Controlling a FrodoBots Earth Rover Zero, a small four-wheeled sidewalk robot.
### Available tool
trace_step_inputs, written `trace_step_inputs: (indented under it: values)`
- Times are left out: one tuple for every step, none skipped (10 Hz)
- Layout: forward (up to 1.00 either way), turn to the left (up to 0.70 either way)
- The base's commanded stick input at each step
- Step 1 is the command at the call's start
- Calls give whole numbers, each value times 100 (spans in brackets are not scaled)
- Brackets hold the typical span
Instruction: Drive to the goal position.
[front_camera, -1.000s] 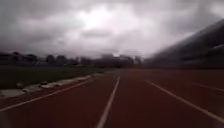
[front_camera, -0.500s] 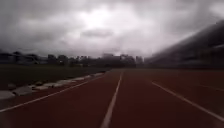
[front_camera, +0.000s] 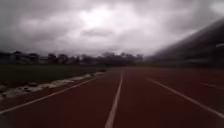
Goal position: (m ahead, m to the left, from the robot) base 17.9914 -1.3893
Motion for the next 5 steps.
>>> trace_step_inputs:
  values:
    - [70,0]
    - [70,0]
    - [70,0]
    - [70,0]
    - [70,0]
